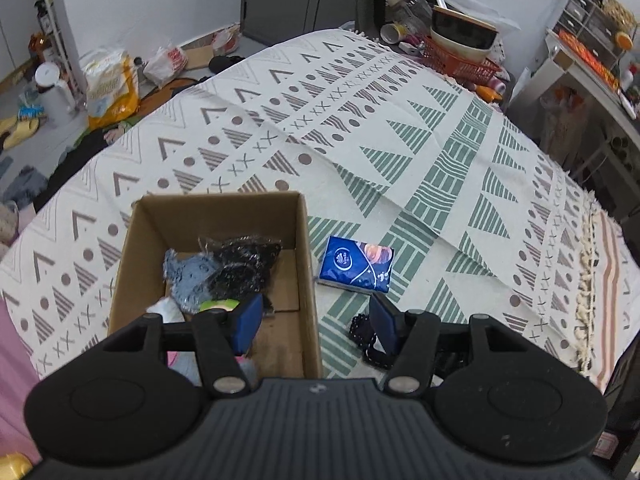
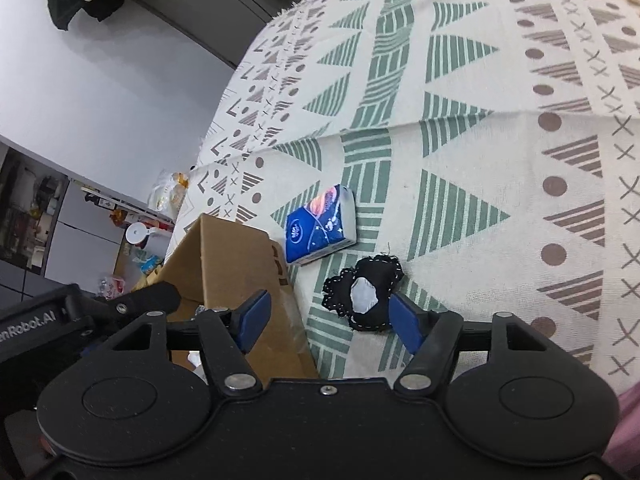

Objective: Organize soft objects
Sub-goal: 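Move the left gripper to the blue tissue pack while the right gripper approaches the black flower pad, then grasp the black flower pad with the right gripper while the left gripper grasps the tissue pack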

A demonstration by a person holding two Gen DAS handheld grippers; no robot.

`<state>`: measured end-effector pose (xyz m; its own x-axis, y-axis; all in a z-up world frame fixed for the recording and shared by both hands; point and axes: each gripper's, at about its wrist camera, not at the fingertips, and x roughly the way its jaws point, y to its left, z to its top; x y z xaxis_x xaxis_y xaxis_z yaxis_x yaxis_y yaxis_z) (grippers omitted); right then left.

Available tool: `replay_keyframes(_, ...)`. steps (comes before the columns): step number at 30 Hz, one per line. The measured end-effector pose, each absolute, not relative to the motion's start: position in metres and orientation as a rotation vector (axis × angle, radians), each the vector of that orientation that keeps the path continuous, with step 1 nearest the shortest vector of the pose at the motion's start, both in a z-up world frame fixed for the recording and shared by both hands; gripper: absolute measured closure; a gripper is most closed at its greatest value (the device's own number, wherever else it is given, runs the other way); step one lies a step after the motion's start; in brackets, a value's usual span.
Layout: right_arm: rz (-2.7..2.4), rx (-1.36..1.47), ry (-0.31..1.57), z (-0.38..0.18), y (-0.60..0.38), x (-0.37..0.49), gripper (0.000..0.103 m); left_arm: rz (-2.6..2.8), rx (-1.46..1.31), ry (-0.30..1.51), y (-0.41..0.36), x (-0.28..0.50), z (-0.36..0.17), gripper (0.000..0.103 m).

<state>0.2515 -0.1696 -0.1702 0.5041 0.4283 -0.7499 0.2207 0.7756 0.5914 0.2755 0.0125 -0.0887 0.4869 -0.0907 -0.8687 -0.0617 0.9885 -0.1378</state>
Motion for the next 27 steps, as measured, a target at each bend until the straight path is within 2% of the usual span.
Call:
replay_keyframes(9,0.136,0.722,1.091,-0.189,-0.171,0.264,0.042,-0.032,-0.135,1.083,-0.006,0.296,-0.098,0.046)
replay_keyframes(12,0.121,0.717,1.110,-0.197,-0.169,0.270,0.049,-0.041,-0.122,1.085,-0.014,0.303,-0.102,0.048)
replay_keyframes(15,0.113,0.704,1.135,-0.204,-0.167,0.274,0.060,-0.052,-0.117,1.093,-0.021,0.311,-0.106,0.049)
replay_keyframes(17,0.102,0.702,1.155,-0.211,-0.167,0.276,0.073,-0.059,-0.113,1.103,-0.027,0.317,-0.110,0.049)
replay_keyframes(19,0.094,0.697,1.169,-0.217,-0.168,0.278,0.081,-0.062,-0.109,1.113,-0.033,0.322,-0.114,0.049)
replay_keyframes(24,0.103,0.702,1.139,-0.216,-0.173,0.280,0.091,-0.065,-0.090,1.137,-0.046,0.335,-0.127,0.049)
replay_keyframes(26,0.095,0.702,1.121,-0.215,-0.178,0.280,0.103,-0.063,-0.083,1.146,-0.051,0.340,-0.132,0.049)
replay_keyframes(27,0.082,0.698,1.114,-0.214,-0.180,0.280,0.103,-0.061,-0.079,1.150,-0.054,0.342,-0.135,0.049)
